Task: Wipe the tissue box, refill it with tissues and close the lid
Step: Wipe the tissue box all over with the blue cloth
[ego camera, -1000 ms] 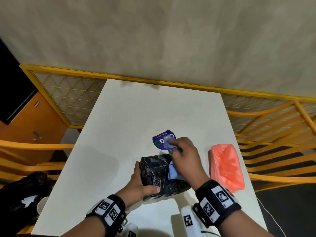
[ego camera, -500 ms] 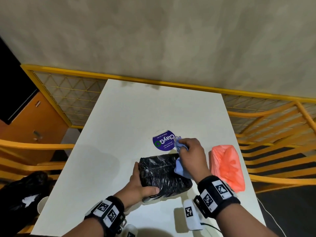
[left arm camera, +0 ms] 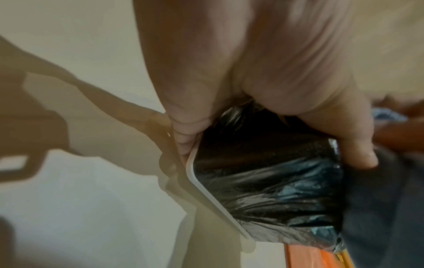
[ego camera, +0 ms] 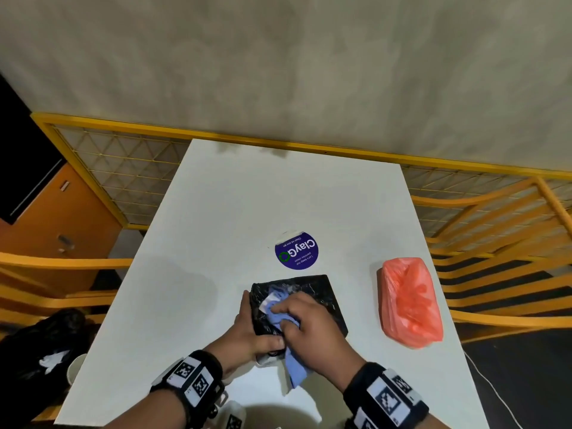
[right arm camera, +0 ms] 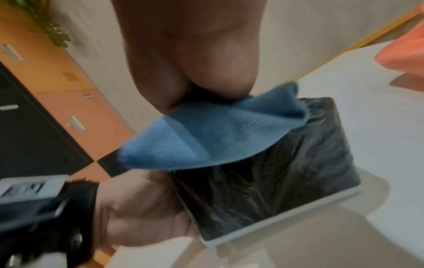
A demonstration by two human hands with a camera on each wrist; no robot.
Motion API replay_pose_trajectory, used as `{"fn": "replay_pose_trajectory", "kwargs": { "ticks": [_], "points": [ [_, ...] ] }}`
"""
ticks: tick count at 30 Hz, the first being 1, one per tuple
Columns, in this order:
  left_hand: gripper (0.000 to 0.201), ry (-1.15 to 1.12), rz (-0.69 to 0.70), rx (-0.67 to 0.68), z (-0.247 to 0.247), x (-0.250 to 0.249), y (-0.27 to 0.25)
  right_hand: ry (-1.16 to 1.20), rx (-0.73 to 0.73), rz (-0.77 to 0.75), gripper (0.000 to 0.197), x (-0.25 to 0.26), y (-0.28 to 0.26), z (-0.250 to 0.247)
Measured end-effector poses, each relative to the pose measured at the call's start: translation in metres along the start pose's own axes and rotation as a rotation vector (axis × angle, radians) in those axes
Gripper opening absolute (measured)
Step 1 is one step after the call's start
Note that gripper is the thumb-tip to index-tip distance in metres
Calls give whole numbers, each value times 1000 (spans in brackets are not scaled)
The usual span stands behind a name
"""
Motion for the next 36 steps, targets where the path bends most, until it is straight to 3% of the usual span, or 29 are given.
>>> {"fn": "replay_pose_trajectory", "kwargs": {
  "ticks": [2,3,6,8,12,16,19,24,27,31,36],
  "points": [
    [89,-9,22,23,0,0,1,141,34,-3,29,8,4,-7],
    [92,-34,37,27,1,-1,0,167,-16,-13,30,10,5,-13],
    [104,-108,20,-8,1,-9,-1,27,-275,-41,33,-8,-3,-32],
    [105,-101,15,-26,2,-9,-1,-103,-350,12,35,-25,-13,-37],
    [99,-108,30,-35,4,-8,2,-180,-260,0,36,-25,-21,-8],
    [86,-73,56,-16,2,-9,1,23,-93,-77,33,-1,-19,-4],
    [84,-57,47,-47,1,-8,1,-115,-166,-78,38,-12,-26,-14],
    [83,-13,6,-83,4,-6,2,-329,-202,120,43,-41,-29,-19],
    [79,-25,32,-79,5,-7,3,-261,-180,14,41,-21,-13,-4],
    [96,-59,49,-30,4,-14,1,-123,-120,-100,37,2,-7,2],
    [86,-23,26,-70,6,-10,-1,-277,-133,-177,34,-21,-28,-4]
  ]
}}
Point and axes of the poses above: each hand's wrist, its own y-axis towards the middle knuckle, its own z-axis out of the palm, x = y × z, the point moved 1 cm from there along y, towards the middle knuckle, and after that the axes turned 7 degrees about x, right-handed, at the moved point
